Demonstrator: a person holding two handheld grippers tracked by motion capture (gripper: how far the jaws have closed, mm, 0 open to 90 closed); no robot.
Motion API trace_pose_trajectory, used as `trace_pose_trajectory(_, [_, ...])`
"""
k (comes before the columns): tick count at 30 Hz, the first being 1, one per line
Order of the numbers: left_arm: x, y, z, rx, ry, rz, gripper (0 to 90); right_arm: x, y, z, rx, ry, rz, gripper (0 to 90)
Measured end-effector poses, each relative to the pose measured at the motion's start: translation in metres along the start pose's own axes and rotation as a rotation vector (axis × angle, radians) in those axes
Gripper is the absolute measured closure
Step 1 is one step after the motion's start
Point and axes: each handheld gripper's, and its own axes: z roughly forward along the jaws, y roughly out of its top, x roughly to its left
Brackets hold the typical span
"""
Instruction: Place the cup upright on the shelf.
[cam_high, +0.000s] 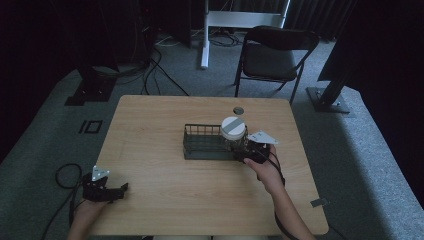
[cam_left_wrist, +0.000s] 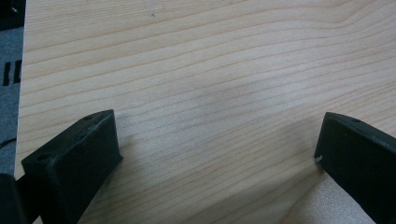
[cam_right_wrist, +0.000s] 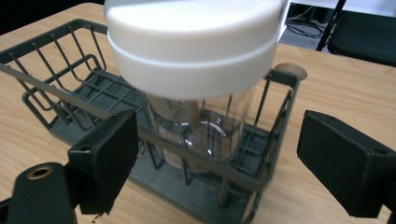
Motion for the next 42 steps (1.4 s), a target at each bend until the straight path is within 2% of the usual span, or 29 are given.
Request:
trace_pose_trajectory(6, [0.0,0.0,0.0,0.0,0.0,0.0,0.0,-0.005,-0.008,-0.006,0.003,-0.004,0.005,12.6])
trace_pose_trajectory(19, [0.0,0.0,0.0,0.0,0.0,0.0,0.1,-0.013,-0.037,-0.014,0.034,0.011,0.02,12.6])
trace_pose_trajectory(26, [0.0,0.0,0.0,0.0,0.0,0.0,0.0,-0.017,-0.056,-0.017,0.063,0.023,0.014,12.8])
trace_pose_trajectory(42, [0.0,0.0,0.0,0.0,0.0,0.0,0.1,-0.029,-0.081,-0.028,0.103,0.043,-0.024,13.1])
